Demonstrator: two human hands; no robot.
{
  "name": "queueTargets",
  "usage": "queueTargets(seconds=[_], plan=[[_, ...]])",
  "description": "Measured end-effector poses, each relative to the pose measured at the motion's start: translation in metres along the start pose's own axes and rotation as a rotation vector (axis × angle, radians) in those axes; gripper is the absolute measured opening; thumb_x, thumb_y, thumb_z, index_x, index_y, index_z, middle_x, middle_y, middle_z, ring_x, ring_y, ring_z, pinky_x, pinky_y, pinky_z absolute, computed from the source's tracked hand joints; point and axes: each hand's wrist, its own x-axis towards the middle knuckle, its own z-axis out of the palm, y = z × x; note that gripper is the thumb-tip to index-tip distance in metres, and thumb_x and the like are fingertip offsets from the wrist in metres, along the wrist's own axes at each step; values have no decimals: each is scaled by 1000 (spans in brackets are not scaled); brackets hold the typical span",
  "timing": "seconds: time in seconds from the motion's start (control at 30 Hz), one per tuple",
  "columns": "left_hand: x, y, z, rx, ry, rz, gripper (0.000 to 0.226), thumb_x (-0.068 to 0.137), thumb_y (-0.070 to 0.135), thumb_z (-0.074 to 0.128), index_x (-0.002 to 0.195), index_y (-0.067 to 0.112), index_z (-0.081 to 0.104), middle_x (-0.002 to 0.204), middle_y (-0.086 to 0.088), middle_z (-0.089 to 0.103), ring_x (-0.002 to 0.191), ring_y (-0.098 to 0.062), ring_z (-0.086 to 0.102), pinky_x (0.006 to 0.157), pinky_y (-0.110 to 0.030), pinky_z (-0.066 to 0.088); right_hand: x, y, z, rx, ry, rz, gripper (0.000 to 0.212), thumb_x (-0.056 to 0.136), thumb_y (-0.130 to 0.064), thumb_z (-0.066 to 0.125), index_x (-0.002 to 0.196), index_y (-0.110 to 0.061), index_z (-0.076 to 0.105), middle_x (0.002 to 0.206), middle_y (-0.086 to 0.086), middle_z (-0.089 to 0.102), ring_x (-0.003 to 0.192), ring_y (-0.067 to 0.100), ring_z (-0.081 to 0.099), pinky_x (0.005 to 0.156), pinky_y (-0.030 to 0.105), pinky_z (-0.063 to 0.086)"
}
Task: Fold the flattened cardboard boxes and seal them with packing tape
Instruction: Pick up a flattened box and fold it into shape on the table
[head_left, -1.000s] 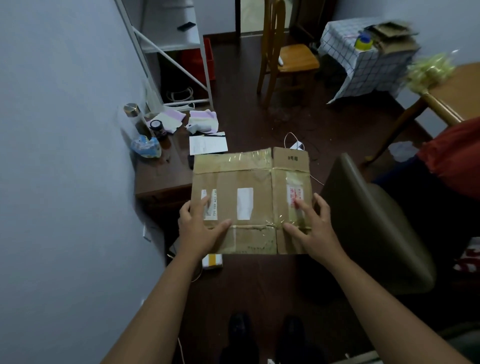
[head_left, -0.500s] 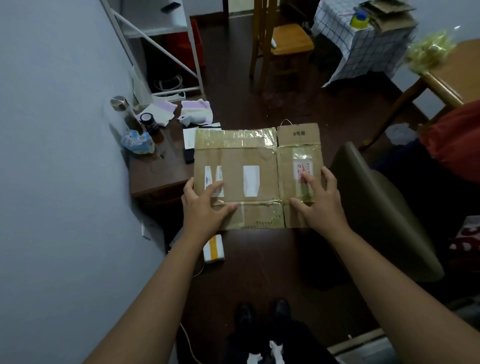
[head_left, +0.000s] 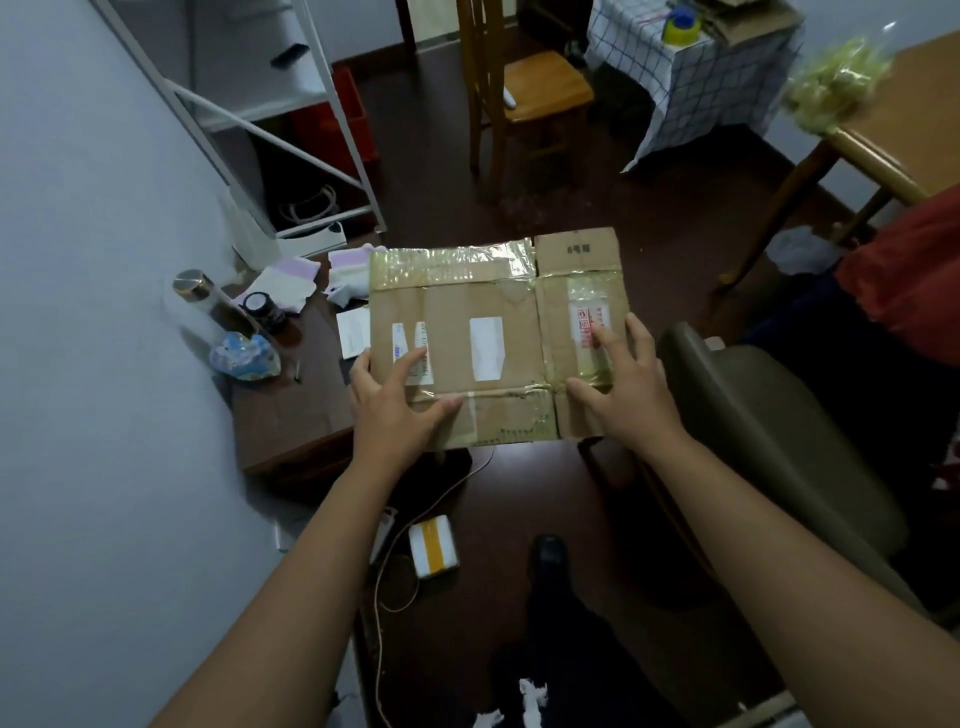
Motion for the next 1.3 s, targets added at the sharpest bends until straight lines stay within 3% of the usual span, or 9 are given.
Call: queueTargets(seconds=[0.17,0.5,0.67,0.9,1.3], plan=[[68,39,16,7,-1,1,69,74,45,81,136,36,52,154,-9,13,144,-25,12,117,-38,20,71,2,-22,-15,-8,29,72,89,-43,66,149,-33,27,163,-4,-1,139,37,26,106,48,36],[168,86,34,21,26,-6,68,74,41,83,134,35,53,152,-10,18,142,-27,17,115,-39,22,185,-3,-52,-14,-58,40,74,89,-42,65,151,-30,26,164,-2,-2,135,39,31,107,49,36],[221,100,51,31,0,40,72,71,45,83,135,39,49,155,-8,16,143,-31,17,117,-49,26,222,7,-59,7,-26,91,73,89,-43,65,150,-30,27,163,-3,-1,135,39,32,104,48,38],[314,112,90,40,-62,78,76,70,47,82,136,33,47,153,-11,18,139,-33,23,115,-48,28,298,21,-62,-41,-13,148,70,90,-46,63,149,-32,27,163,-3,0,139,39,29,105,51,38],[504,159,102,-7,-157,134,72,72,48,81,135,38,49,156,-7,12,143,-29,15,118,-45,23,469,6,-77,91,39,193,78,83,-53,70,149,-34,34,161,-12,0,144,31,26,112,54,35]])
